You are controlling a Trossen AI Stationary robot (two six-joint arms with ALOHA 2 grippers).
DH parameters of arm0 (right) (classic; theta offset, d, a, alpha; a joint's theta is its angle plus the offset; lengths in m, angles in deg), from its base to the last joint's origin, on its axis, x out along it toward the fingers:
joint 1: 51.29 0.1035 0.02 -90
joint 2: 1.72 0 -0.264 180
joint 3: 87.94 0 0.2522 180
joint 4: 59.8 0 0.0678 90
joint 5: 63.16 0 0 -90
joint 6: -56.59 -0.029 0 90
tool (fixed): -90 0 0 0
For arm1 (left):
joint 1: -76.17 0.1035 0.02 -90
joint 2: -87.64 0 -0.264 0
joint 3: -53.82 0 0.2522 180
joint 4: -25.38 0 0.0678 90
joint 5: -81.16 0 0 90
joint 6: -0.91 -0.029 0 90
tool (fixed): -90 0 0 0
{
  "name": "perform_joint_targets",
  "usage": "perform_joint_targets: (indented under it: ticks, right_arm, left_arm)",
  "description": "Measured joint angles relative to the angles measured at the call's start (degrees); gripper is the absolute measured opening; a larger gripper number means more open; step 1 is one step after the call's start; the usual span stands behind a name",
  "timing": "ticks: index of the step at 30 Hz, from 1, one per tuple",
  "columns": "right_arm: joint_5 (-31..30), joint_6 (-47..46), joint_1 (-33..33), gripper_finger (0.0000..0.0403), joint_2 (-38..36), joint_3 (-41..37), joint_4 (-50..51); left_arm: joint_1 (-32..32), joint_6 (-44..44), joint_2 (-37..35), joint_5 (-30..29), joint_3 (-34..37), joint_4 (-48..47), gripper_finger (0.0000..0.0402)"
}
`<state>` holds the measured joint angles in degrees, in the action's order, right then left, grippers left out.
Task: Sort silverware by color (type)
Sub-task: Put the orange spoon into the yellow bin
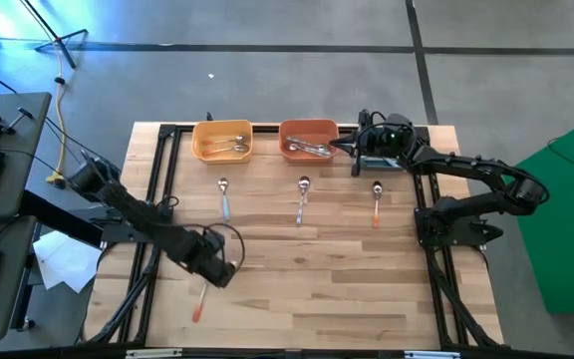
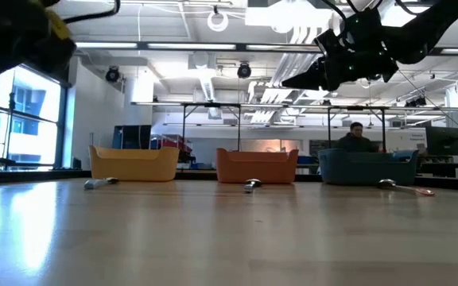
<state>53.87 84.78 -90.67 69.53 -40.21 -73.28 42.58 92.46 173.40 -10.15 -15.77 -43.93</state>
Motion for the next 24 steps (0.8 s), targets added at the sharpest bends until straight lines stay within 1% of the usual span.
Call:
perform_joint_targets:
  ticks: [6,10,14,17,20,24]
  right_arm:
    - [0.0,1.0,0.0,0.0000,0.0,0.0,-0.2]
    - [0.0,1.9,0.0,0.0000,0.0,0.0,-0.4]
    - [0.0,1.9,0.0,0.0000,0.0,0.0,-0.4]
    - [0.0,1.9,0.0,0.0000,0.0,0.0,-0.4]
    - [0.0,1.9,0.0,0.0000,0.0,0.0,-0.3]
    - [0.0,1.9,0.0,0.0000,0.0,0.0,0.2]
  left_arm:
    - [-1.9,4.9,7.9,6.2,-0.1,8.7,0.0117]
    - [-3.2,7.2,10.4,6.8,-2.4,7.4,0.0165]
    - [-4.5,9.7,11.0,7.0,-3.6,5.2,0.0195]
    - [-5.5,12.3,10.9,6.9,-3.1,5.2,0.0201]
    - [-6.2,14.3,10.9,7.0,-1.1,5.4,0.0196]
    - [-5.7,12.4,10.9,5.3,1.6,5.8,0.0177]
